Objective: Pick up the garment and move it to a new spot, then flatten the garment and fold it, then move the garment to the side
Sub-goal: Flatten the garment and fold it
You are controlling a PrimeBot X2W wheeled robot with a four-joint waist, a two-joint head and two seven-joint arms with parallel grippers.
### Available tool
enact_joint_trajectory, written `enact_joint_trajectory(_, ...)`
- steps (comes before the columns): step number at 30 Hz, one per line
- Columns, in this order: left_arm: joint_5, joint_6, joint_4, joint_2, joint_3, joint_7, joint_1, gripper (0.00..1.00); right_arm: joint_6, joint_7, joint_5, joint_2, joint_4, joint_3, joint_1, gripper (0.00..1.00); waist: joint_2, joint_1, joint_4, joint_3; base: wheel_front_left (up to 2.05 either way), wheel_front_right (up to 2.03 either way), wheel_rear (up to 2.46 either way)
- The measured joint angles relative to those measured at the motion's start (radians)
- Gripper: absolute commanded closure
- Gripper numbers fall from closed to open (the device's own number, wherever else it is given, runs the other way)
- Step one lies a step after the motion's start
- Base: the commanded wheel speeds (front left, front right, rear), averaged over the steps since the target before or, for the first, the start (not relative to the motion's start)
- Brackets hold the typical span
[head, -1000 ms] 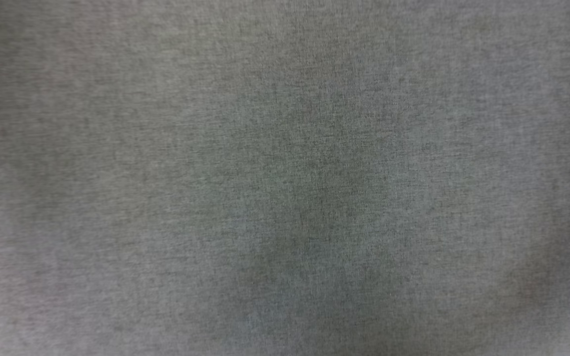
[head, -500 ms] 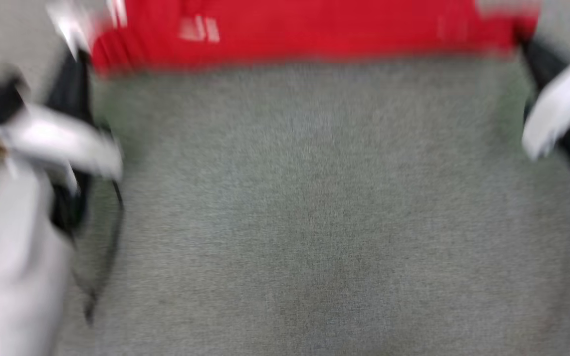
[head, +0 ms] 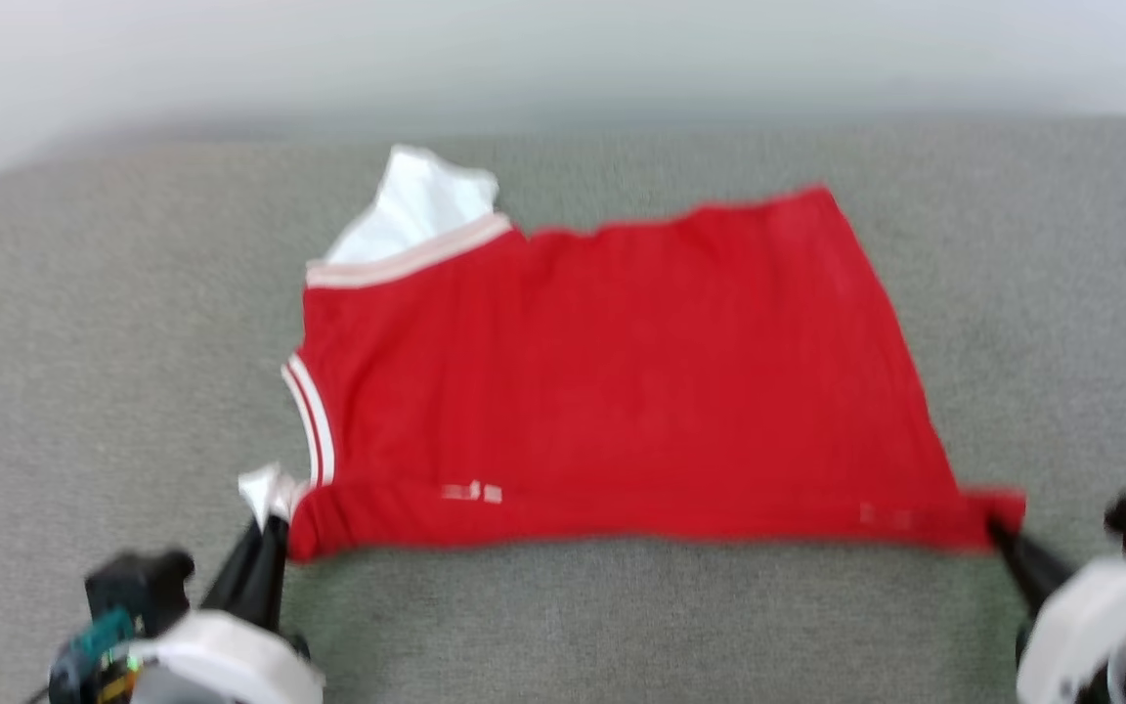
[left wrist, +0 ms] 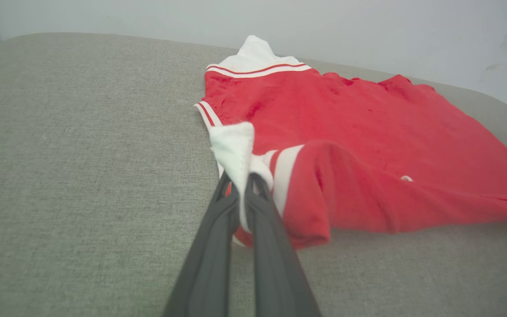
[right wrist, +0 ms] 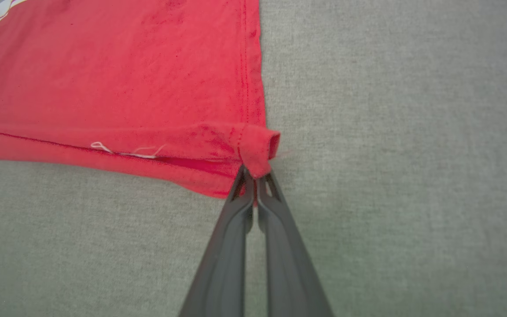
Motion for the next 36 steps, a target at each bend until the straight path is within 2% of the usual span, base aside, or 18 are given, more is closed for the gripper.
enact_joint_trajectory(6, -0.025, 0.057, -0.137, 0.017, -0.004, 0.081, 0.171, 1.0, 0.0, 0.142, -0.05, 0.133, -0.183, -0.106, 0.272, 1.0, 0.0, -0.0001, 0.012, -0.092, 0.0, 0.0, 0.0)
enact_joint_trajectory(8, -0.027, 0.059, -0.174, 0.034, -0.011, 0.111, 0.194, 1.0, 0.0, 0.174, -0.056, 0.177, -0.233, -0.135, 0.319, 1.0, 0.0, -0.0002, 0.018, -0.112, 0.0, 0.0, 0.0)
enact_joint_trajectory(11, -0.027, 0.059, -0.21, 0.06, -0.018, 0.154, 0.193, 1.0, 0.0, 0.211, -0.088, 0.195, -0.274, -0.147, 0.319, 1.0, 0.0, -0.0001, 0.024, -0.128, 0.0, 0.0, 0.0)
enact_joint_trajectory(16, -0.035, 0.045, -0.206, 0.066, -0.028, 0.186, 0.154, 1.0, 0.0, 0.234, -0.112, 0.19, -0.241, -0.128, 0.225, 1.0, 0.0, 0.0001, 0.014, -0.122, 0.0, 0.0, 0.0)
enact_joint_trajectory(21, -0.032, 0.017, -0.169, 0.066, -0.035, 0.182, 0.063, 1.0, 0.0, 0.224, -0.117, 0.139, -0.148, -0.084, 0.092, 1.0, 0.0, 0.0003, 0.01, -0.085, 0.0, 0.0, 0.0)
enact_joint_trajectory(31, -0.036, -0.061, 0.002, 0.046, -0.076, 0.192, -0.095, 1.0, -0.001, 0.151, -0.109, 0.087, 0.057, 0.008, -0.16, 1.0, 0.0, 0.0005, 0.015, 0.048, 0.0, 0.0, 0.0)
enact_joint_trajectory(32, -0.042, -0.069, 0.022, 0.042, -0.082, 0.196, -0.105, 1.0, 0.0, 0.137, -0.11, 0.085, 0.079, 0.019, -0.173, 0.96, 0.0, 0.0005, 0.015, 0.061, 0.0, 0.0, 0.0)
enact_joint_trajectory(33, -0.048, -0.078, 0.04, 0.039, -0.087, 0.202, -0.114, 1.0, 0.0, 0.12, -0.11, 0.084, 0.103, 0.025, -0.183, 0.73, 0.0, 0.0005, 0.015, 0.072, 0.0, 0.0, 0.0)
enact_joint_trajectory(34, -0.055, -0.083, 0.058, 0.033, -0.088, 0.202, -0.123, 0.91, 0.0, 0.105, -0.109, 0.084, 0.128, 0.03, -0.192, 0.52, 0.0, 0.0006, 0.016, 0.082, 0.0, 0.0, 0.0)
enact_joint_trajectory(35, -0.06, -0.089, 0.072, 0.028, -0.091, 0.202, -0.132, 0.64, -0.001, 0.088, -0.108, 0.084, 0.15, 0.034, -0.198, 0.0, 0.0, 0.0006, 0.016, 0.09, 0.0, 0.0, 0.0)
enact_joint_trajectory(36, -0.061, -0.095, 0.087, 0.025, -0.091, 0.198, -0.141, 0.43, 0.0, 0.069, -0.106, 0.083, 0.166, 0.037, -0.204, 0.0, 0.0, 0.0006, 0.019, 0.094, 0.0, 0.0, 0.0)
